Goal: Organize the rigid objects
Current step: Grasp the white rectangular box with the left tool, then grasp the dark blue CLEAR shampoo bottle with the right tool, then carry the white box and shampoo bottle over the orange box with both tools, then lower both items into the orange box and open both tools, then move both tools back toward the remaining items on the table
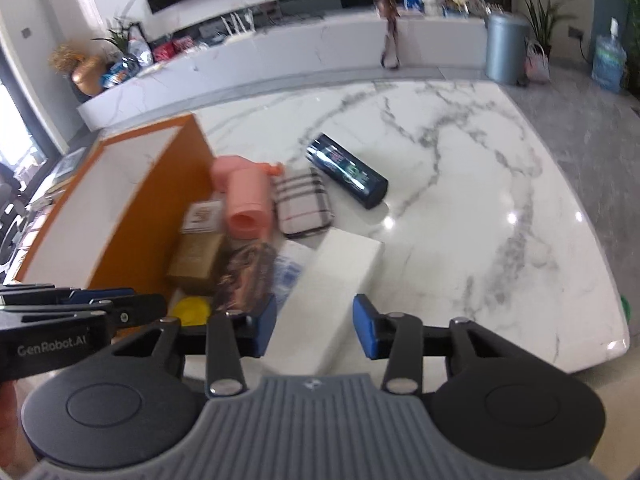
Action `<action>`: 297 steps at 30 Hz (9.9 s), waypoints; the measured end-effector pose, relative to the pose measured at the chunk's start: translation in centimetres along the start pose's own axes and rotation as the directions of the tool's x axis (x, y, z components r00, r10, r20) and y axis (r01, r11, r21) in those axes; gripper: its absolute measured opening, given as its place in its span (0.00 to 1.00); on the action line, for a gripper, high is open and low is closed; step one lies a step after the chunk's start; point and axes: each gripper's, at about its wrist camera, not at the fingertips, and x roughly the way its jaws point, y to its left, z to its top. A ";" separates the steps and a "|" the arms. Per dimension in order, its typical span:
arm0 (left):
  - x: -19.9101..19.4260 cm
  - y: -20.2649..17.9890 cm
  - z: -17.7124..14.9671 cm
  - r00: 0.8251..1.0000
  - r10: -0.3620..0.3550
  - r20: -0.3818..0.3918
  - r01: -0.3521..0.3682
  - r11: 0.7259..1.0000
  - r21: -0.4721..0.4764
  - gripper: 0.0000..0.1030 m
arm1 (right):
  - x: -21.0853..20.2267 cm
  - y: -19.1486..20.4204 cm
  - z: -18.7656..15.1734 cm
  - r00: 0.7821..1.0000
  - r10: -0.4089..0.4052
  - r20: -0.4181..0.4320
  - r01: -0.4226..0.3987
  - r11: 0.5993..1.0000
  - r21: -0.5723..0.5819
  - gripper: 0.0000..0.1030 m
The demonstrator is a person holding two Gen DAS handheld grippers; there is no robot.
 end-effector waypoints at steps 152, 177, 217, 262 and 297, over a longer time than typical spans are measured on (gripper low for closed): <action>-9.5 15.6 12.4 0.980 -0.071 0.183 0.095 0.988 -0.121 0.31 | 2.1 13.9 15.5 0.943 0.314 0.108 -0.301 0.946 -0.122 0.33; 4.8 26.8 14.4 0.971 -0.002 -0.238 0.022 0.997 0.079 0.31 | 20.1 25.7 15.2 0.953 0.289 -0.093 -0.289 0.957 0.020 0.33; -3.1 29.3 7.5 0.987 0.161 0.017 -0.157 0.976 -0.151 0.27 | 21.0 28.5 9.3 0.977 -0.026 -0.211 0.046 0.995 0.092 0.32; -3.8 30.2 6.3 0.988 0.144 0.058 -0.124 0.956 -0.266 0.23 | 22.0 29.6 10.2 0.952 0.201 -0.231 -0.234 0.964 -0.124 0.34; -12.6 21.5 4.2 0.948 0.120 0.294 -0.075 0.985 -0.158 0.20 | 8.4 24.7 7.0 0.935 0.348 -0.070 -0.354 0.930 -0.102 0.26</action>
